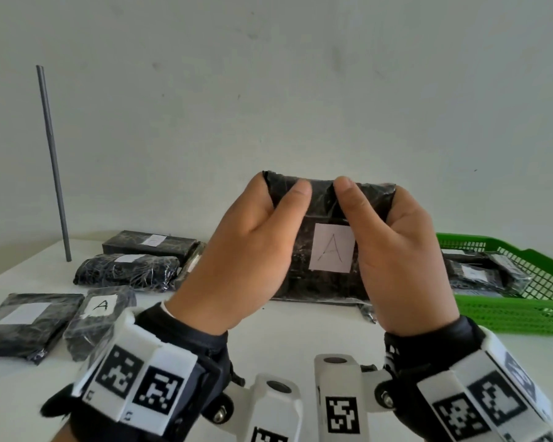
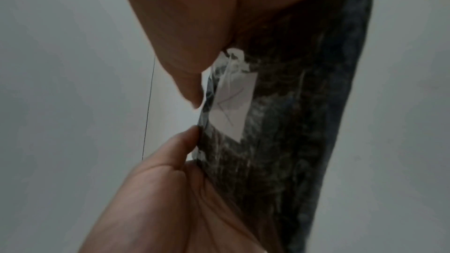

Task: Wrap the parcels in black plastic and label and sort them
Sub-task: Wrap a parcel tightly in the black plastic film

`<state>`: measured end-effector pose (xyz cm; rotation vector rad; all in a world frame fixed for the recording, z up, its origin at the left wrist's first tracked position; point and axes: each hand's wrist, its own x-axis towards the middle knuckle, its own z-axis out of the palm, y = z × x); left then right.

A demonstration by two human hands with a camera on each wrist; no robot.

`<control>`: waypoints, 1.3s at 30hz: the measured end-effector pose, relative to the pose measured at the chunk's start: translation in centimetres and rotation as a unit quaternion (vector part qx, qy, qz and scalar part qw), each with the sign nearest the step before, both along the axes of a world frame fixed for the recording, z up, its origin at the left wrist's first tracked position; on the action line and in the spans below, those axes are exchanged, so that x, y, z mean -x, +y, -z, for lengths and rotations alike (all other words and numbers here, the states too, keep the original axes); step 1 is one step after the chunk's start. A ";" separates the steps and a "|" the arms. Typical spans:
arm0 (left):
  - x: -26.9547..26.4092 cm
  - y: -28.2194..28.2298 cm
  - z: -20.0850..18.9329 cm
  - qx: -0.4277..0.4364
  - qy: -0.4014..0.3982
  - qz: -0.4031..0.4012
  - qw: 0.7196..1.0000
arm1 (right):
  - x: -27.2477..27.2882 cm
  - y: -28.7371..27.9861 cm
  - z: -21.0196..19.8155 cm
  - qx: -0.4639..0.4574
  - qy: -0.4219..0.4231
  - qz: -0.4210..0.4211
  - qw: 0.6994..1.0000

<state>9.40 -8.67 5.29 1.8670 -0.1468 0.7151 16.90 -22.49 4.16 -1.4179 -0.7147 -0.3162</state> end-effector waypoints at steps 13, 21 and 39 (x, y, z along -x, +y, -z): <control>0.2 0.5 -0.1 0.046 -0.019 0.007 0.999 | -0.4 -0.7 -0.2 0.039 -0.006 -0.013 0.999; 0.5 1.0 -0.5 0.113 -0.029 0.019 0.993 | -0.4 -0.1 0.2 -0.018 0.010 -0.023 1.000; -0.8 0.7 0.8 0.056 -0.004 -0.039 0.998 | -0.5 1.2 0.8 0.010 -0.017 0.055 0.998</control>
